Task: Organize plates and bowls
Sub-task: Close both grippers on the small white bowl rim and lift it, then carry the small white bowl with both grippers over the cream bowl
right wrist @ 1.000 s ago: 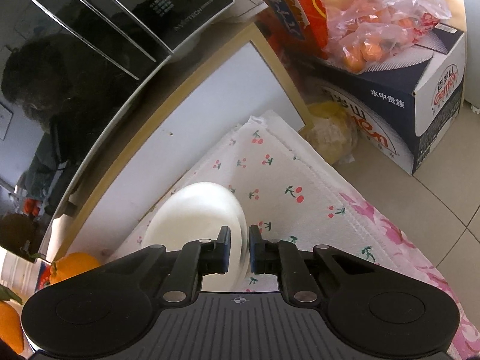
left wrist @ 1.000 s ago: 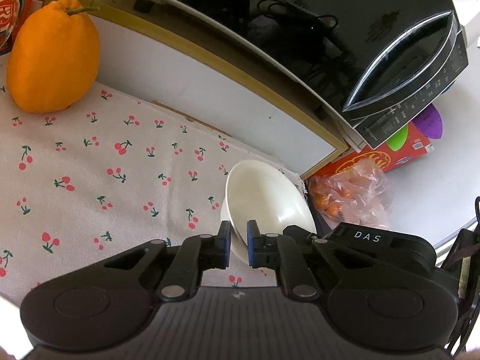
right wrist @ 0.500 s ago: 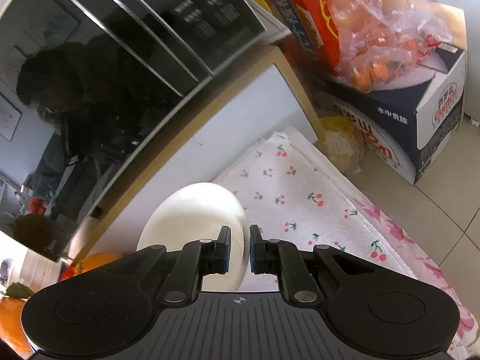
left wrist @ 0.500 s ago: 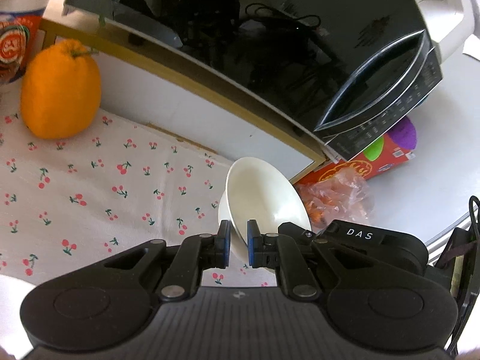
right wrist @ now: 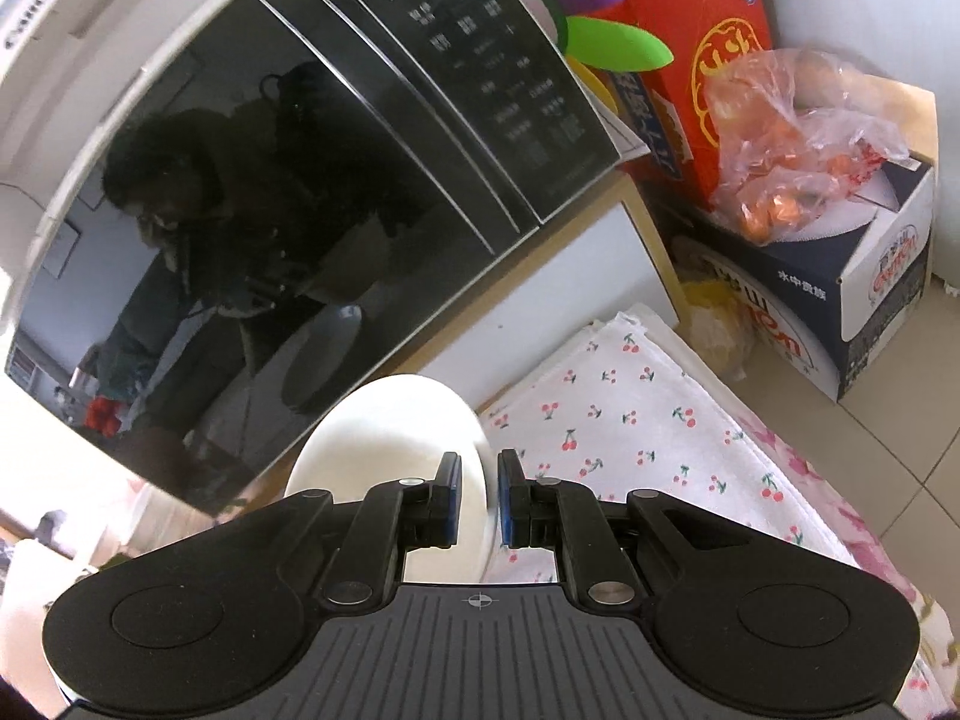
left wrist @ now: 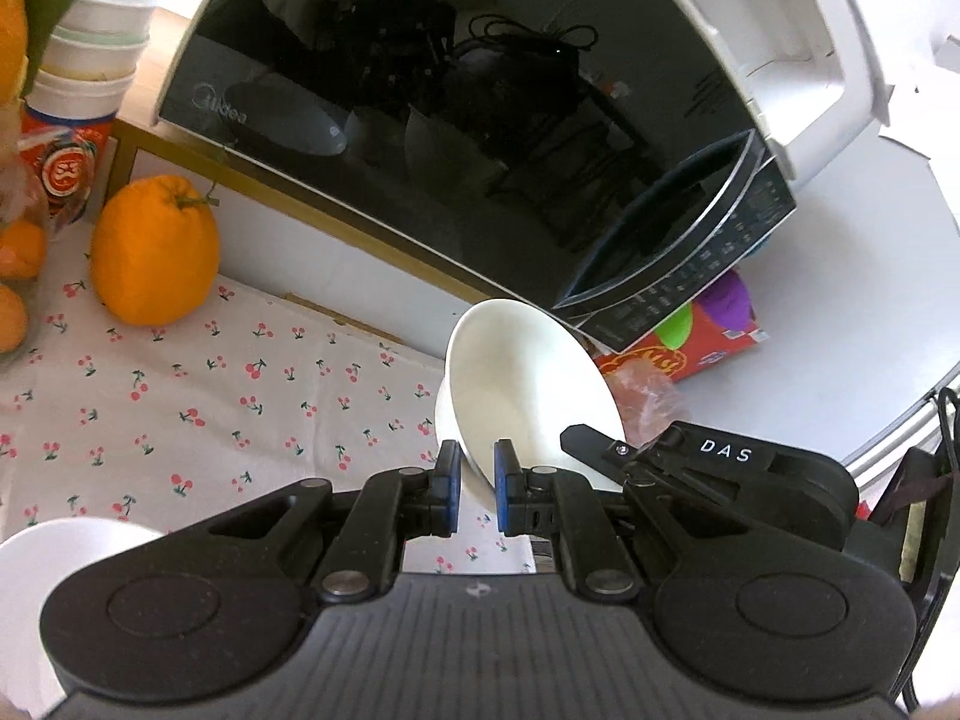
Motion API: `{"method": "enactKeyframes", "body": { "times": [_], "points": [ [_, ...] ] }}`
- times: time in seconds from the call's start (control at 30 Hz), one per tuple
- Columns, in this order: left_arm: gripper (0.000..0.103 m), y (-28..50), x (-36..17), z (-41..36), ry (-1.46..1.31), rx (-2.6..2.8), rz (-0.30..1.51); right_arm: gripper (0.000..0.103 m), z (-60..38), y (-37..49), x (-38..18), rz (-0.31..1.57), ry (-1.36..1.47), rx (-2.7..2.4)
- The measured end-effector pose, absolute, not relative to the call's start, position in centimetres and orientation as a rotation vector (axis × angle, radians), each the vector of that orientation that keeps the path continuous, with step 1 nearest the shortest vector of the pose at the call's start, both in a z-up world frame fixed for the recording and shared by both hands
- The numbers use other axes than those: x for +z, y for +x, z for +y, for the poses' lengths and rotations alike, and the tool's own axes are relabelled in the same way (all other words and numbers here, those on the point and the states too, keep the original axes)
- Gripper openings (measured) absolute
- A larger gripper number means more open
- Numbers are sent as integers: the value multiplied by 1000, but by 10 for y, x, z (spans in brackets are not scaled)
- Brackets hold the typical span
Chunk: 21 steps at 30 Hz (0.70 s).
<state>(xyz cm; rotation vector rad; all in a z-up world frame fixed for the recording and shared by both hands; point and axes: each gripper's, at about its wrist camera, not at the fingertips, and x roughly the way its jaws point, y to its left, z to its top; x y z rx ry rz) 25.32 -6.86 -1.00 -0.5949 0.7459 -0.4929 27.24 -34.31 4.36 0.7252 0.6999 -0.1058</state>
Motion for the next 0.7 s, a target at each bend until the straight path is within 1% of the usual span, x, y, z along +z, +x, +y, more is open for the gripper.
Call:
{"method": "enactKeyframes", "body": {
  "times": [0.43, 0.7],
  "points": [
    [10, 203, 31, -56, -556, -508, 748, 13, -338, 210, 96, 668, 788, -76],
    [10, 166, 42, -43, -504, -503, 757, 13, -328, 170, 105, 700, 827, -75]
  ]
}}
